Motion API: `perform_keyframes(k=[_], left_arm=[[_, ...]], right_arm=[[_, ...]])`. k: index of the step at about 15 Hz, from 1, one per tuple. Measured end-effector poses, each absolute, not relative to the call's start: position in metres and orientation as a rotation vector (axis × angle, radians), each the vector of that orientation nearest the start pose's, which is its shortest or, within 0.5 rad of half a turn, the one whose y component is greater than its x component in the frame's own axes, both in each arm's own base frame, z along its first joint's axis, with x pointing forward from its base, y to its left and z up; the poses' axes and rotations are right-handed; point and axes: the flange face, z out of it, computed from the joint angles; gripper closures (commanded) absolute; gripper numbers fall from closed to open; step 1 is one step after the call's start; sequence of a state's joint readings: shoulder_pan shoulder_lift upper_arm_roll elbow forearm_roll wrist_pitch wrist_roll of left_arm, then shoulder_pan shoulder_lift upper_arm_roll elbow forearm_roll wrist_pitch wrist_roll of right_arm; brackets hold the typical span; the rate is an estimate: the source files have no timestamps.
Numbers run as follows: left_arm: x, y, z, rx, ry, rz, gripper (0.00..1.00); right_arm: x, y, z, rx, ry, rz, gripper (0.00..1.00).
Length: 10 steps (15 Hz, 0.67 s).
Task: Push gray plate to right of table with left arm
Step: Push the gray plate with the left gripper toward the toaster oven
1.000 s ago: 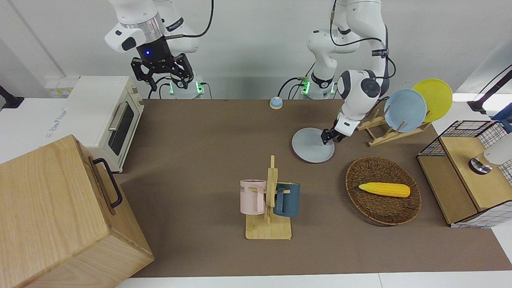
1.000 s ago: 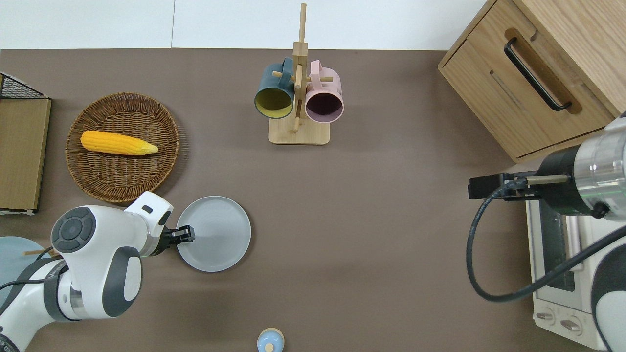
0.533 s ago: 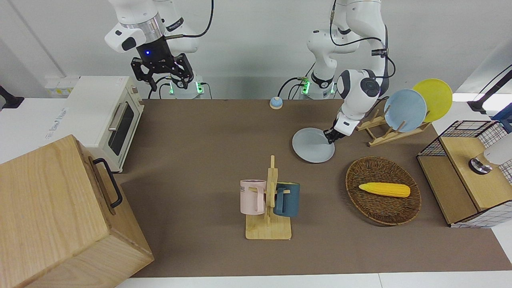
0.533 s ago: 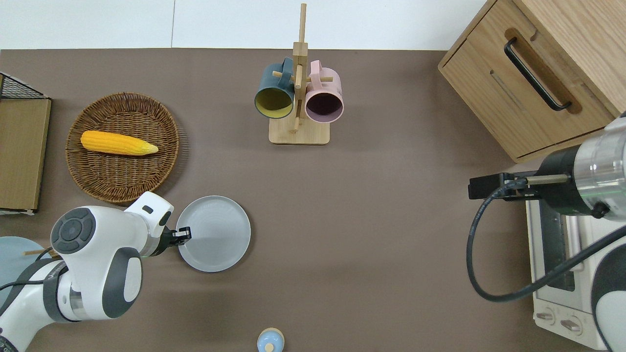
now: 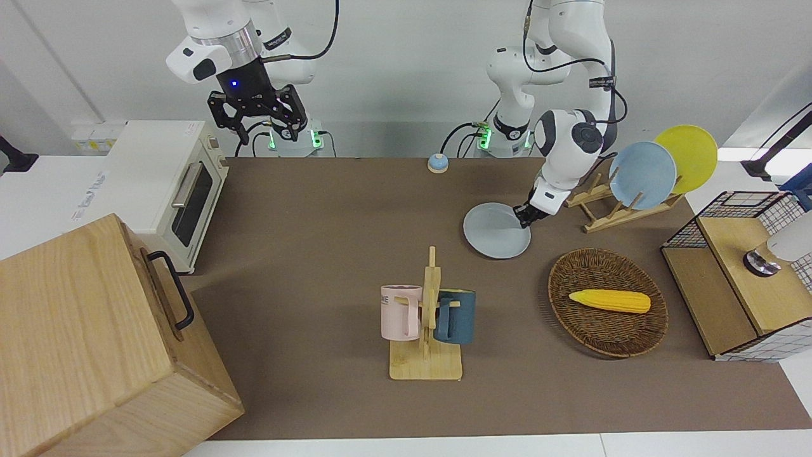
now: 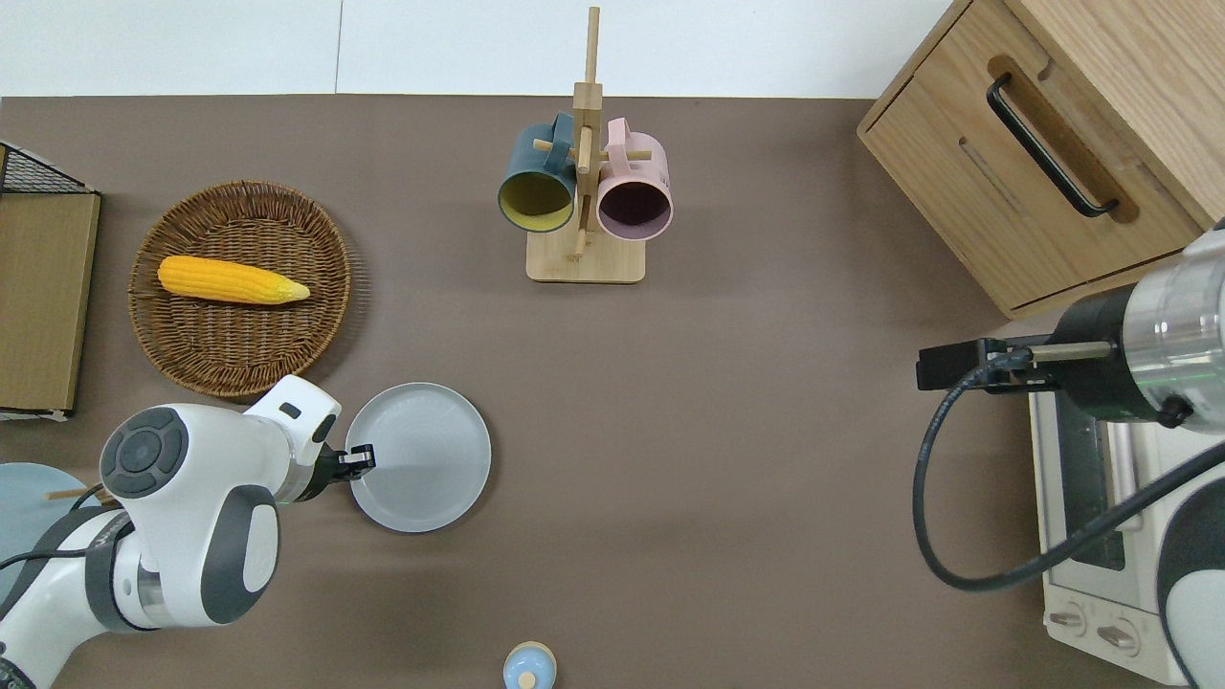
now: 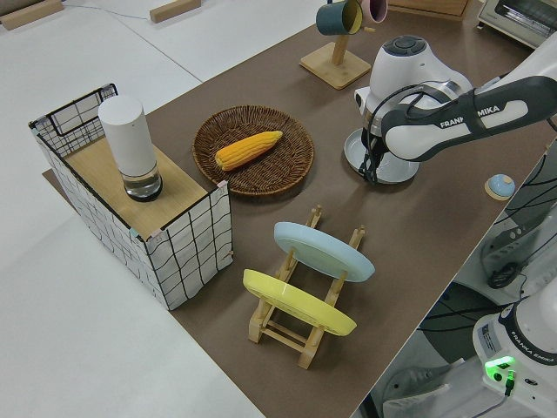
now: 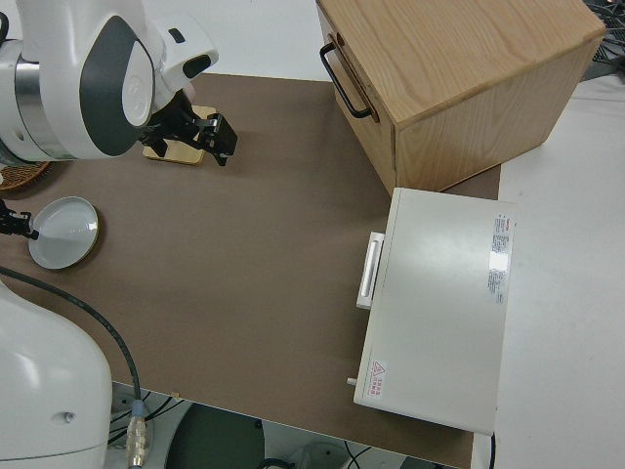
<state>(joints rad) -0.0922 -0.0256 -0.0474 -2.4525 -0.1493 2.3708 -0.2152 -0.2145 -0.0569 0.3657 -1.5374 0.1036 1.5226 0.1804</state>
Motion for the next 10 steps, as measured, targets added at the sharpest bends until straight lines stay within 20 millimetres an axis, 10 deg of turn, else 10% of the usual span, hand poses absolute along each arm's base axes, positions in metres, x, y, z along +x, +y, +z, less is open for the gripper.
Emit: perform_keyframes(k=[10], left_arm=[[0.450,-0.143,0.304,-3.225,-0.333,0.135,1.00]], right_arm=[[0.524,0.098,0.665,-3.053,0.034,-0.037,0.005]])
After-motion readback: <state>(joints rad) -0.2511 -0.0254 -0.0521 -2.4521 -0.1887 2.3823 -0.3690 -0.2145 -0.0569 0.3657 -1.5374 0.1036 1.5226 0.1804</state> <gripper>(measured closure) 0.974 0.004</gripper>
